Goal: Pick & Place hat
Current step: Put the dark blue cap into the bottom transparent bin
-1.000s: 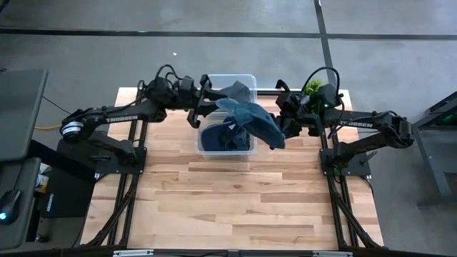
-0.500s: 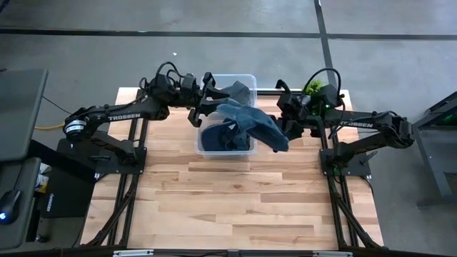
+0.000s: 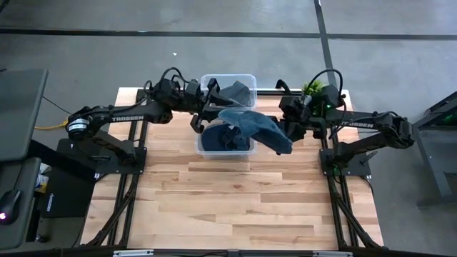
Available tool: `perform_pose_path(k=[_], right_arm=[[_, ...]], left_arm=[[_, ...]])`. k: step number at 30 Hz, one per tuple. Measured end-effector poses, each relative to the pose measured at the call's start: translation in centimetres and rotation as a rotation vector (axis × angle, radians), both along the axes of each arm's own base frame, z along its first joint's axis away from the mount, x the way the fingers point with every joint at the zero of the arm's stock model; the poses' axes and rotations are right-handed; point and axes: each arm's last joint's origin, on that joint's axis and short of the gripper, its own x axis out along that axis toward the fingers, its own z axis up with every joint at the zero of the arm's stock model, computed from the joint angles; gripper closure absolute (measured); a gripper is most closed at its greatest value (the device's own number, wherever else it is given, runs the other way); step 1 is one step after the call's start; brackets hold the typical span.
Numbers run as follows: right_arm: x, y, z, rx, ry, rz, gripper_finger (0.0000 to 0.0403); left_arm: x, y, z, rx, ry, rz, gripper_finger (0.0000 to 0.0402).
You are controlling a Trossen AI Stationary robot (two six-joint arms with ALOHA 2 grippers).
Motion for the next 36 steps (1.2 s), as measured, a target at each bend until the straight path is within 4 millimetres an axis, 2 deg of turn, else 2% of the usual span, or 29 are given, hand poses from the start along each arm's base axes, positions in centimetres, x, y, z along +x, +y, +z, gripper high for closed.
perform_pose_path(k=[7, 13, 27, 30, 36], right_arm=[[-0.8, 0.2, 0.7, -0.006, -0.038, -0.012, 0.0395], [-1.3, 0.3, 1.1, -0.015, -0.061, -0.015, 0.0395], [-2.3, -1.1, 1.5, -0.029, -0.079, -0.082, 0.0395], [-2.3, -1.1, 1.5, -0.029, -0.079, -0.082, 0.0395], [-2.3, -1.1, 1.5, -0.029, -0.079, -0.082, 0.0395]], left_arm=[[0.0, -0.1, 0.0, 0.019, 0.006, -0.038, 0.0265], [-0.1, 0.0, 0.2, 0.014, -0.023, 0.006, 0.0265], [-0.1, 0.1, 0.1, 0.012, -0.019, 0.027, 0.0264], [-0.1, 0.2, 0.1, -0.021, -0.019, 0.047, 0.0245], [0.4, 0.5, -0.3, -0.078, -0.009, 0.109, 0.0173]])
